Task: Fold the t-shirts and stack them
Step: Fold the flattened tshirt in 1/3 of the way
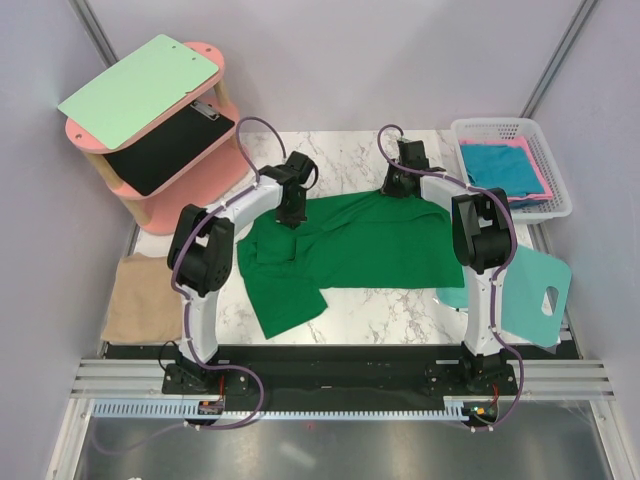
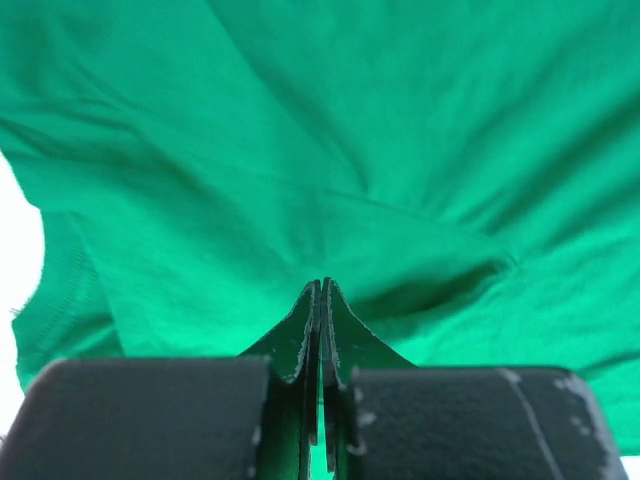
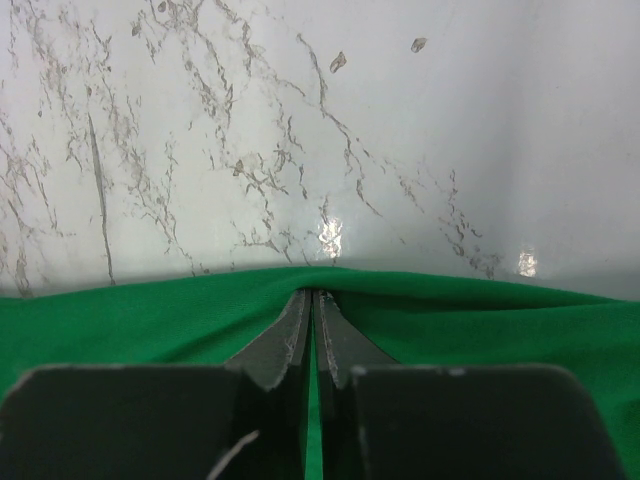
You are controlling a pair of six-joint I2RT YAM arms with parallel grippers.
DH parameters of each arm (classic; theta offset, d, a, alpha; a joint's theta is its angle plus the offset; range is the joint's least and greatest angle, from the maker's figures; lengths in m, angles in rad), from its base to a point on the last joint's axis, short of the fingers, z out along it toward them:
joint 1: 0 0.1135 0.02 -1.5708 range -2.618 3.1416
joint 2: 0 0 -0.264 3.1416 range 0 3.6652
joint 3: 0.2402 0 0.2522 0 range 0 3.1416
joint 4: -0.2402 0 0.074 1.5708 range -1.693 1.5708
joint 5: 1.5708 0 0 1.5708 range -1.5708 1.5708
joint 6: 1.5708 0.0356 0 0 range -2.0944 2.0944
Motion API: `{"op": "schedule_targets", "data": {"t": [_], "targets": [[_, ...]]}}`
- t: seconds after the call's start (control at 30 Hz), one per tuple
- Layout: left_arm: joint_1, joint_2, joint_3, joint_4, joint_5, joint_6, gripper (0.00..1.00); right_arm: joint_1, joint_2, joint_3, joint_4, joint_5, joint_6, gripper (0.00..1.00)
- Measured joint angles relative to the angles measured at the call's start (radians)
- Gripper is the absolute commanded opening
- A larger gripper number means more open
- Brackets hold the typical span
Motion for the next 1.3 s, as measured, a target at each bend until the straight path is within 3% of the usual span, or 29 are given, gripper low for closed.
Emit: {"op": "schedule_targets", "data": {"t": [0.37, 0.53, 0.8, 1.03, 1.3], "targets": [[0.013, -0.005, -0.041, 0.033, 0.079, 0.007, 0.02, 0.000, 0.000, 0.000, 0.000, 0.000, 0.000, 0.10], [0.008, -0.039, -0.151, 0.084, 0.171, 0.008, 0.02, 0.000, 0.000, 0.000, 0.000, 0.000, 0.000, 0.11], [0.003, -0.232, -0.372, 0.203, 0.386, 0.039, 0.02, 0.000, 0.000, 0.000, 0.000, 0.000, 0.000, 0.11], [0.017, -0.243, -0.386, 0.262, 0.414, 0.045, 0.02, 0.000, 0.000, 0.000, 0.000, 0.000, 0.000, 0.11], [0.126, -0.225, -0.318, 0.273, 0.431, 0.045, 0.02, -0.002, -0.004, -0.009, 0.008, 0.000, 0.000, 0.10]]}}
